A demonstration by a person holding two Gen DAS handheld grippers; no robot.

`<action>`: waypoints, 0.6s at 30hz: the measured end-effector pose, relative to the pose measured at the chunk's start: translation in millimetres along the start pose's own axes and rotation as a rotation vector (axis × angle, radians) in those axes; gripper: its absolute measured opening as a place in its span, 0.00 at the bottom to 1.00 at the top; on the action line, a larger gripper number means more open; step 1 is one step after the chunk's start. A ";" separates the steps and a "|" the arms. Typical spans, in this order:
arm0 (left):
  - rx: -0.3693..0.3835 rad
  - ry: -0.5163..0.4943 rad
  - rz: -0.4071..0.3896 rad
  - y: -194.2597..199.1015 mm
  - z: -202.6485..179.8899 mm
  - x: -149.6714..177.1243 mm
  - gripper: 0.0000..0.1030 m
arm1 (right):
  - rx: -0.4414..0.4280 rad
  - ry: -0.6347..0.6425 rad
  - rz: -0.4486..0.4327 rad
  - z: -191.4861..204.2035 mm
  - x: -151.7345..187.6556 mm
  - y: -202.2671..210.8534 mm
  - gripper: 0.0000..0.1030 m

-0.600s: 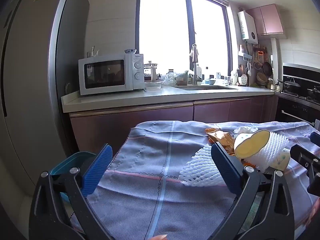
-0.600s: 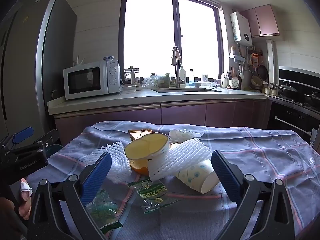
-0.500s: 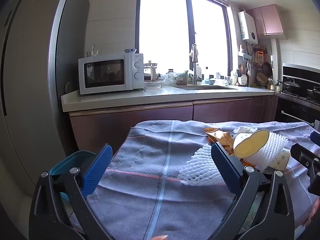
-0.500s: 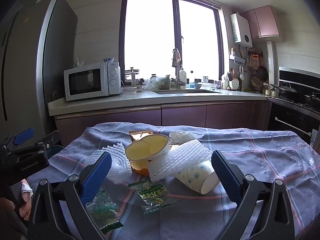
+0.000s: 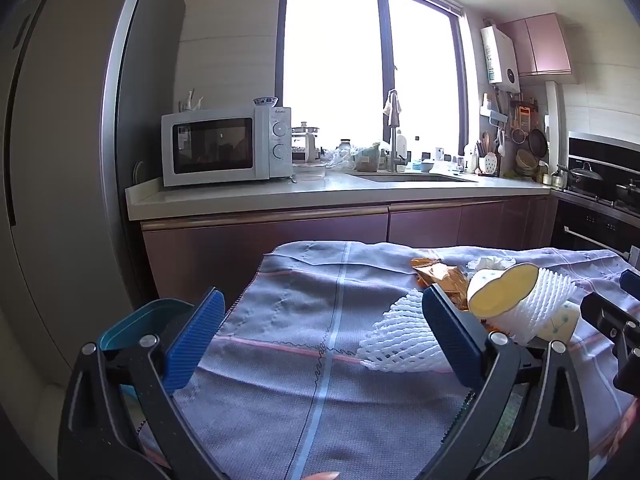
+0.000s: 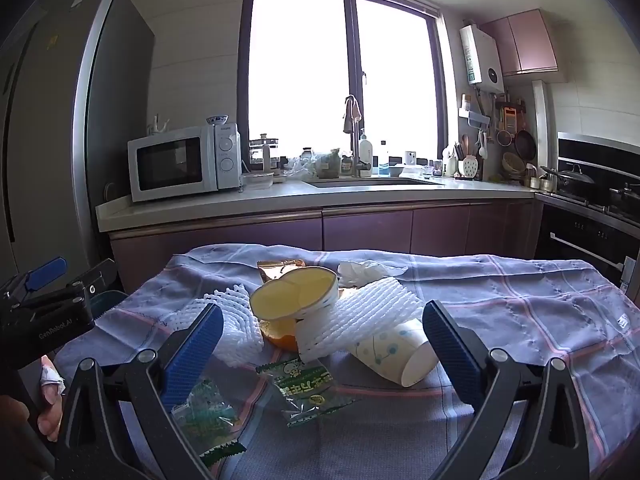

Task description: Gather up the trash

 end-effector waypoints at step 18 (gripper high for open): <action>-0.006 -0.003 -0.011 4.0 0.8 -3.8 0.95 | -0.012 -0.008 -0.001 -3.3 0.1 -1.1 0.94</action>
Point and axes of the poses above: each gripper's, at about its wrist camera, not at the fingertips, and y roughly against the way its jaws point, z to its left, x to its underside, the point moved 10 cm from there along -y, roughly the way its jaws point, and after that the axes turned 7 degrees about y, right-handed, at the moved point
